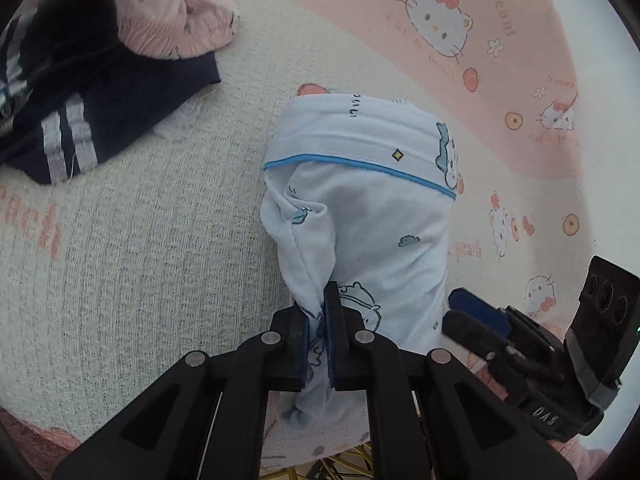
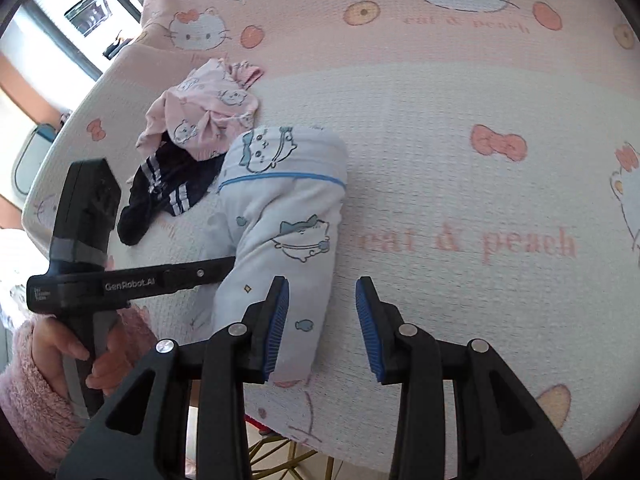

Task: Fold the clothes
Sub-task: 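Fold the lifted pants over onto themselves with both grippers, then open both grippers and withdraw from the folded pants bundle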

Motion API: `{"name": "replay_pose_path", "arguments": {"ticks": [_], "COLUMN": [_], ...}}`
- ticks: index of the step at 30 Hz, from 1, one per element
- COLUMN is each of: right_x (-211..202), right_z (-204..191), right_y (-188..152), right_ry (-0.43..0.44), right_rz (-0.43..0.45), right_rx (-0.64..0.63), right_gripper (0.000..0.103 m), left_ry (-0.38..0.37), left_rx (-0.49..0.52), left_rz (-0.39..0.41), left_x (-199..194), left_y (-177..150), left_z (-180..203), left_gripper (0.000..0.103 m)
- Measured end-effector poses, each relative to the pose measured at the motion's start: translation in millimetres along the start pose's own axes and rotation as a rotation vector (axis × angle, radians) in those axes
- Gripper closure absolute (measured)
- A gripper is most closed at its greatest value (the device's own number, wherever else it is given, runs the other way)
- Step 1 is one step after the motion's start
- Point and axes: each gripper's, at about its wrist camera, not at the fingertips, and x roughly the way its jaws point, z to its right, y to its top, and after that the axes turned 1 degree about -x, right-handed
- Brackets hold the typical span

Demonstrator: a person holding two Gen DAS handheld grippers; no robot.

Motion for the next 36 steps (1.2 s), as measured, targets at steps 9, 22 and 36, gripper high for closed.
{"name": "replay_pose_path", "arguments": {"ticks": [9, 22, 36], "right_x": [-18, 25, -14], "right_z": [-12, -5, 26], "right_y": [3, -9, -30], "right_ry": [-0.054, -0.109, -0.221], "right_rz": [0.098, -0.092, -0.071], "right_rx": [-0.021, -0.049, -0.082], "right_gripper": [0.066, 0.065, 0.059], "left_ry": [0.043, 0.11, 0.197], "left_rx": [0.061, 0.271, 0.345], "left_rz": [-0.036, -0.043, 0.003], "left_x": [6, -9, -3], "left_y": [14, -28, -38], "left_z": [24, 55, 67], "left_gripper": [0.095, 0.082, 0.077]}}
